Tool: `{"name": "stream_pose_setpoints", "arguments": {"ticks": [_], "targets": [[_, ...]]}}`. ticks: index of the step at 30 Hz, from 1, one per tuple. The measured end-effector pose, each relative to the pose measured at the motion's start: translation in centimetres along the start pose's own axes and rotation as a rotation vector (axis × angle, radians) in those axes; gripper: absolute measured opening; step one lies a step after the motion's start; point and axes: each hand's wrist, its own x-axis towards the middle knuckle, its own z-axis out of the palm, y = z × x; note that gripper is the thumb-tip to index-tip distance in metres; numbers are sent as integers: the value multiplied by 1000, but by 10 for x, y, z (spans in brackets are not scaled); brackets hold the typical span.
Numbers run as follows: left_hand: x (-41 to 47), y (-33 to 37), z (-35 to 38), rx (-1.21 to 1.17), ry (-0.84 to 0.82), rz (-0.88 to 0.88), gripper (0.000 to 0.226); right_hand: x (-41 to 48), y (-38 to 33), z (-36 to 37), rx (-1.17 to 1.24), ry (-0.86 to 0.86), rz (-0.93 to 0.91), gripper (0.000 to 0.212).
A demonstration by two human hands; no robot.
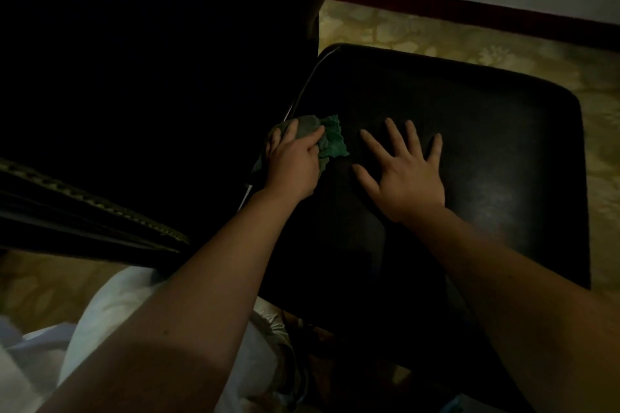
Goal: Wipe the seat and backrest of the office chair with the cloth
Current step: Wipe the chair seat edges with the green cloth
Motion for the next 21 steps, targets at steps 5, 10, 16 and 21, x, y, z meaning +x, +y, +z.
{"name": "stream_pose_setpoints", "arguments": {"ticks": [5, 10, 16, 21], "targets": [[-6, 2, 1, -11, 85, -32, 39, 0, 1, -2, 8, -11, 4, 68], [-24, -2, -2, -28, 109, -26, 40, 0, 2, -2, 13, -26, 2, 68], [-50, -8, -2, -2, 118, -29, 40, -2, 2, -4, 3, -36, -2, 68], [-55, -13, -2, 38, 80, -21, 42, 0, 3, -4, -5, -50, -18, 69]]}}
